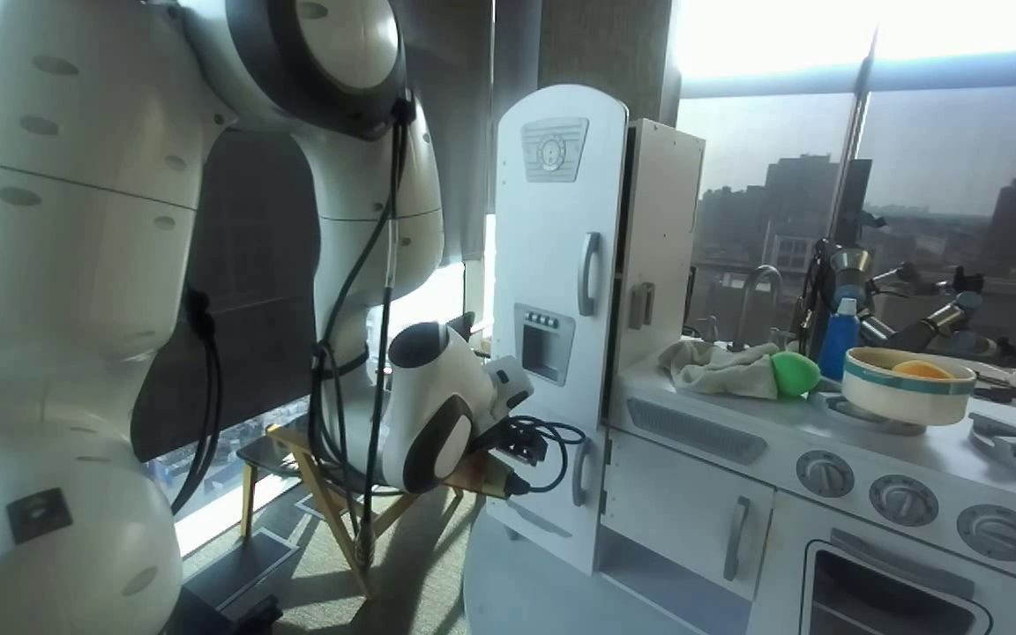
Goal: Close the cabinet door on the left and open the cabinet door on the lower right
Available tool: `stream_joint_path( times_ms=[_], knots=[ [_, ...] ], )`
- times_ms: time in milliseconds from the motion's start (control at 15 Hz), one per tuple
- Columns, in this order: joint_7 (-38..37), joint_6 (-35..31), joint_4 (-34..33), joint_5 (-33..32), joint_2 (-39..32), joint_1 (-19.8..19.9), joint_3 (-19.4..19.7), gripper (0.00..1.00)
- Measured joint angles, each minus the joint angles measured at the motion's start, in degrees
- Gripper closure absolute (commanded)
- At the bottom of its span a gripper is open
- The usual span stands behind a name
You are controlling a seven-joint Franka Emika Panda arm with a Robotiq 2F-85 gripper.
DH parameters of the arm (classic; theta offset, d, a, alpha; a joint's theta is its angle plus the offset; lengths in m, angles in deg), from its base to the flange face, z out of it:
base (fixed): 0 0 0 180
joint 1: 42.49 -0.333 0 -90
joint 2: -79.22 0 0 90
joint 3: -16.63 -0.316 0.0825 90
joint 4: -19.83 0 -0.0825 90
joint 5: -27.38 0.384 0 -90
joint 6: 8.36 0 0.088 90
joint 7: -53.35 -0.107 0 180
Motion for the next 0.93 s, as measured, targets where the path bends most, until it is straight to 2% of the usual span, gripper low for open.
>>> stream_joint_path(
  times_ms=[400, 933],
  knots=[
    [-3.4, 0.5, -6.4, 0.9, -3.8, -0.1, 1.9, 0.0],
    [-3.9, 9.1, -15.5, 5.3, -8.5, -0.2, 4.7, 0.0]
  ],
)
